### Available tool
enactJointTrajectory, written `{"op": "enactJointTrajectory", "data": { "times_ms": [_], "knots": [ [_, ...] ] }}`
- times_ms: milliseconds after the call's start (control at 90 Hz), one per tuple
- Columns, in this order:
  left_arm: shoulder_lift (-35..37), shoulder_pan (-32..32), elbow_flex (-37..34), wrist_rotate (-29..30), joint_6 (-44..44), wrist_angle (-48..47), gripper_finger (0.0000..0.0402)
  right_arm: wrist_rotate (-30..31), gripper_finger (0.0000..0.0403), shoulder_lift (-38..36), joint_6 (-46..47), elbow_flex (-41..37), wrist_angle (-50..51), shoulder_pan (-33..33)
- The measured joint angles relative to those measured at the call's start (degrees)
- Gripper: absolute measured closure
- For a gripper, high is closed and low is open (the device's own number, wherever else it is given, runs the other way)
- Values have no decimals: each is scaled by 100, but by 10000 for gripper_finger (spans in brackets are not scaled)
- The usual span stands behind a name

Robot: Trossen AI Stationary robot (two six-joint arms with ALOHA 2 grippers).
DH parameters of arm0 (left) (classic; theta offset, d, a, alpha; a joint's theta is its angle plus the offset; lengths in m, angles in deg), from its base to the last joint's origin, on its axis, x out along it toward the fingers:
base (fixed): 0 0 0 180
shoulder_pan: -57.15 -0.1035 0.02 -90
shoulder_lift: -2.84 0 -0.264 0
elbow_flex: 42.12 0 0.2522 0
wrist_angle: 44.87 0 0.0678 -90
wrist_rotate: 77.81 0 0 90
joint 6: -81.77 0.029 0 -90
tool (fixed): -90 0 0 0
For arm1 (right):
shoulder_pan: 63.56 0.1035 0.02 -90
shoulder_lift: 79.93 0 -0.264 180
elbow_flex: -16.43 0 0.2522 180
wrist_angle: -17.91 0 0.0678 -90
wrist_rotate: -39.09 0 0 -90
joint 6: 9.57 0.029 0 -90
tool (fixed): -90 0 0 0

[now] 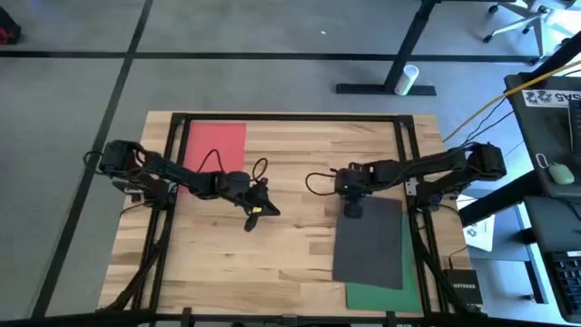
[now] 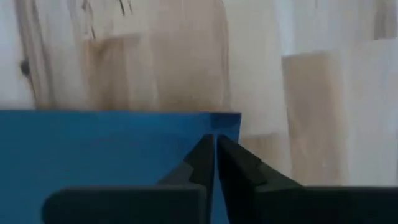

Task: Organize paper
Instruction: Move the black paper to the top center of the table

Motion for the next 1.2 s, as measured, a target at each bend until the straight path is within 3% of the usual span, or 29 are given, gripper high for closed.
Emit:
{"op": "enactJointTrajectory", "data": {
  "times_ms": [200, 511, 722, 900, 1200],
  "knots": [
    [0, 0, 0, 0, -48, -25, 402, -900, 402, 150, 0, -3, 7, 0],
    [0, 13, 0, -2, -127, -159, 402, -1053, 402, 951, -107, 21, -415, -10],
    [0, 12, 0, -2, -128, -153, 402, -886, 403, 1097, -141, 9, -1300, -166],
    [0, 13, 14, 73, -99, -89, 402, -142, 403, 1138, -150, 5, -2082, -644],
    [-11, 4, 540, 153, 750, -151, 402, -144, 403, 900, -726, 954, -1554, -868]
  ]
}}
